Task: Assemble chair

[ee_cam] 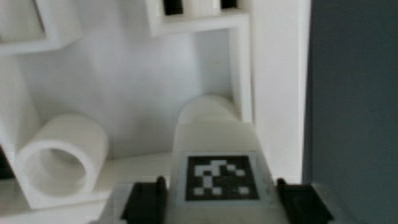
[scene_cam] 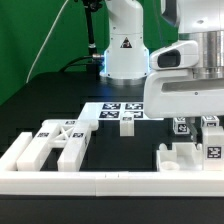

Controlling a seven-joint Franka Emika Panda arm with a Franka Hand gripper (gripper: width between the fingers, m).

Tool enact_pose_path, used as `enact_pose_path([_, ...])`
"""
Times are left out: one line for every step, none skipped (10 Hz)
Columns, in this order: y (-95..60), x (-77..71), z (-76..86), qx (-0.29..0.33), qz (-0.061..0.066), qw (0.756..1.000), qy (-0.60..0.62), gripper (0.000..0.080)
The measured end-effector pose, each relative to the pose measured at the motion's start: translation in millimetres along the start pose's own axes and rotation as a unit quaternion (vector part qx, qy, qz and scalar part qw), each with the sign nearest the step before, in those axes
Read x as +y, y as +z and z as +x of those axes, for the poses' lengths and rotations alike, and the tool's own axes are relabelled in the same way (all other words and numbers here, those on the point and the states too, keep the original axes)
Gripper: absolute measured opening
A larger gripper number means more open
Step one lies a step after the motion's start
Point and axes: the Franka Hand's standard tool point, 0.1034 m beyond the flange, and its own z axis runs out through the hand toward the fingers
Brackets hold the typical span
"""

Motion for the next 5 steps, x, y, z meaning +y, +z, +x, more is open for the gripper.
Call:
enact_pose_path([0.0,-1.5,-0.5,0.000,0.001,0.996,0.088,0.0285])
enact_pose_path([-0.1,-2.2,-0.7,0.000,0.000,0.988,0.156,0.0285])
enact_pose_path([-0.2,-3.3,-1.3,-0.002,0.000,0.972,0.235,0.0285])
enact_pose_path([-0.2,-4.8,-1.7,-0.007,0.002,0.952,0.307,0.0285])
enact_pose_path([-0.1,-6.9,-1.8,-0.015,0.004,0.929,0.371,0.0285])
